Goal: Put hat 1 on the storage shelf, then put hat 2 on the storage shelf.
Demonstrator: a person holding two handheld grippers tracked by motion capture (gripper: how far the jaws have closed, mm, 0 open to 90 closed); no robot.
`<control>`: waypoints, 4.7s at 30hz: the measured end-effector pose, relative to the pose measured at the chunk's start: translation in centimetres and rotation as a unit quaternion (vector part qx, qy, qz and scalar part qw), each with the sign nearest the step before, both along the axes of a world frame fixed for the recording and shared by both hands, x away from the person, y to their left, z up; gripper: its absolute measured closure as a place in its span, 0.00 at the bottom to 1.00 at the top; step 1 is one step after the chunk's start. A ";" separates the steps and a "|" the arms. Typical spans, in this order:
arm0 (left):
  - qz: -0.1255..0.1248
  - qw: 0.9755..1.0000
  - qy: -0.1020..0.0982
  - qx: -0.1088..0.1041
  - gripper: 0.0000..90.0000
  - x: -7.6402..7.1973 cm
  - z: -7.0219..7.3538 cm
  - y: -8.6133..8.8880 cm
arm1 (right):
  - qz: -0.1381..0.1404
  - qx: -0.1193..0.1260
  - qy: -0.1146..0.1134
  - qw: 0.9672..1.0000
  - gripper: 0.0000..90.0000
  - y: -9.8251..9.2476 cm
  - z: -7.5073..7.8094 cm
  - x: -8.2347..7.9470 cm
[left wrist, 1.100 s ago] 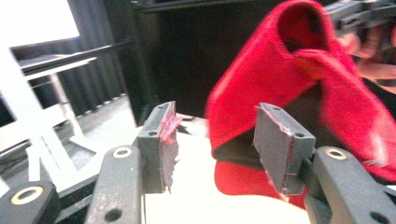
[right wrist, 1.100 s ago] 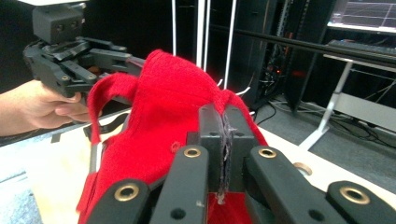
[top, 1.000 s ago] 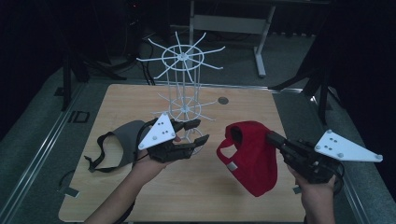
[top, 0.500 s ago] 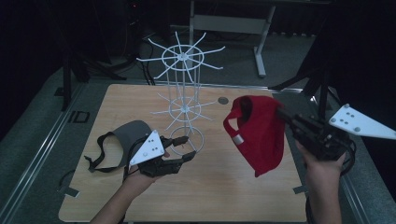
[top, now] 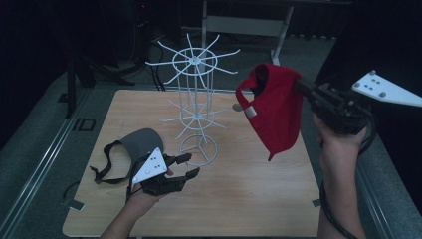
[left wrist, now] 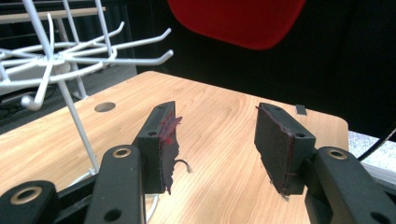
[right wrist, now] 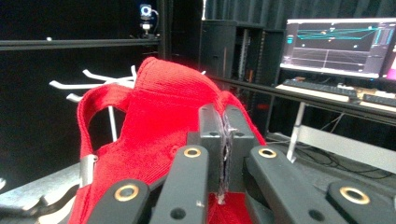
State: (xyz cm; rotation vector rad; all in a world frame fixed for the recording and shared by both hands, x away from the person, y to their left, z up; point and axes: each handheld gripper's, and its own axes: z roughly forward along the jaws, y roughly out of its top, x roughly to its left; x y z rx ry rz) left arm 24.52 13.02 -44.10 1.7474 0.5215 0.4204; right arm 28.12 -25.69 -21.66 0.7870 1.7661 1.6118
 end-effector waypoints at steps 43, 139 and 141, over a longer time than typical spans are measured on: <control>0.018 1.000 0.016 -0.014 0.55 -0.4 -2.3 1.4 | 0.023 -0.045 0.067 0.996 0.96 3.2 -5.1 4.9; 0.285 0.956 0.067 0.028 0.55 -3.8 -8.8 20.0 | -0.145 -0.076 0.242 0.956 0.16 -12.0 -33.1 -0.1; 0.291 0.954 0.072 0.031 0.53 -4.2 -9.0 21.0 | -0.144 -0.076 0.243 0.956 0.16 -12.0 -33.1 -0.1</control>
